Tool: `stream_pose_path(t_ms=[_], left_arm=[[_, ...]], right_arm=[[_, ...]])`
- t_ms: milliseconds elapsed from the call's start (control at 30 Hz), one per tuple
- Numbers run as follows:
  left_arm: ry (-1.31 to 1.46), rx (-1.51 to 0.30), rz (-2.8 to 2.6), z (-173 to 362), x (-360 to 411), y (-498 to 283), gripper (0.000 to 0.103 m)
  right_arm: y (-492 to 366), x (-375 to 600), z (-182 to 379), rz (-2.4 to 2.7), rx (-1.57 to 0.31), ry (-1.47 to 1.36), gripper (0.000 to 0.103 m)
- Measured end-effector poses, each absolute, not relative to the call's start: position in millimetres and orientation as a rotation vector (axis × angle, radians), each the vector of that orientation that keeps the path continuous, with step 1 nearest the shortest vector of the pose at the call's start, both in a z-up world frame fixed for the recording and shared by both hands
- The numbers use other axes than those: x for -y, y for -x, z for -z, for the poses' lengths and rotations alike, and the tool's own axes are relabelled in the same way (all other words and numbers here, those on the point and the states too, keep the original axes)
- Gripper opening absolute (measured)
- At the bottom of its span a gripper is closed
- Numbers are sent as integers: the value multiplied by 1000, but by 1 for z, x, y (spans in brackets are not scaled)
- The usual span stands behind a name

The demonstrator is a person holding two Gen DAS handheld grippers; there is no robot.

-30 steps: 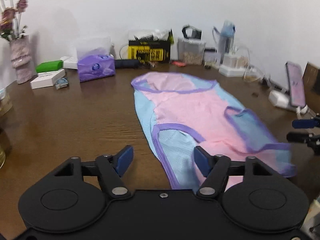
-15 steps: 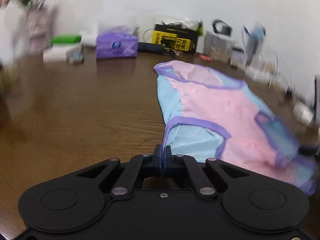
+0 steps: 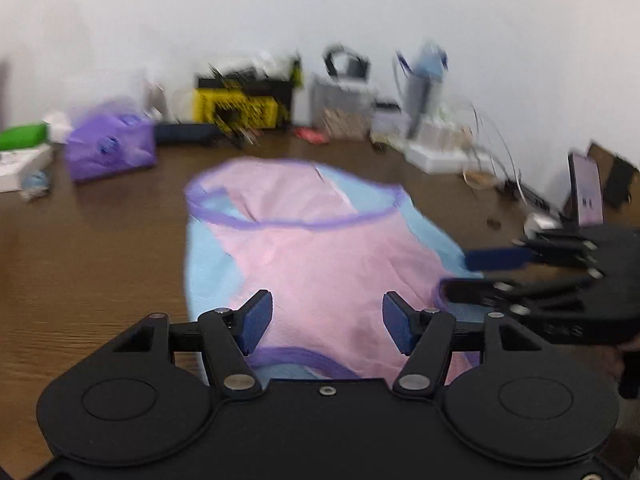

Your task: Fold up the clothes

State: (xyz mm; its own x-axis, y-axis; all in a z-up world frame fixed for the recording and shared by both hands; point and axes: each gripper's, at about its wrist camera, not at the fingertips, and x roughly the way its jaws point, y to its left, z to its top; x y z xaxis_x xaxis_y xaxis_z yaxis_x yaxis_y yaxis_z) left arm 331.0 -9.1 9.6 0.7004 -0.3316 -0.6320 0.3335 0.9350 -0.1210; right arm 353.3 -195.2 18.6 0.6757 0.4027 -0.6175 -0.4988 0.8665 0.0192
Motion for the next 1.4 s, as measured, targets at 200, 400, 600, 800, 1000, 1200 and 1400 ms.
stream_pose_path(t_ms=[200, 400, 600, 800, 1000, 1200, 1400], left_arm=[[146, -728, 255, 6, -22, -337, 3], [242, -713, 218, 5, -32, -341, 6], [123, -697, 324, -7, -8, -346, 74], [132, -736, 310, 1, -1, -361, 0], [218, -635, 119, -7, -29, -366, 4], [146, -630, 152, -29, -47, -396, 89], [83, -750, 113, -17, -33, -487, 89]], right_arm=[[-351, 209, -6, -481, -682, 135, 6], [-349, 231, -11, -427, -617, 75, 7], [-356, 216, -16, -472, -647, 158, 52], [-355, 211, -8, -513, -663, 138, 8], [-366, 204, -22, -503, -586, 141, 11], [-389, 214, -38, -494, -573, 188, 70], [-500, 251, -25, -373, -687, 98, 68]])
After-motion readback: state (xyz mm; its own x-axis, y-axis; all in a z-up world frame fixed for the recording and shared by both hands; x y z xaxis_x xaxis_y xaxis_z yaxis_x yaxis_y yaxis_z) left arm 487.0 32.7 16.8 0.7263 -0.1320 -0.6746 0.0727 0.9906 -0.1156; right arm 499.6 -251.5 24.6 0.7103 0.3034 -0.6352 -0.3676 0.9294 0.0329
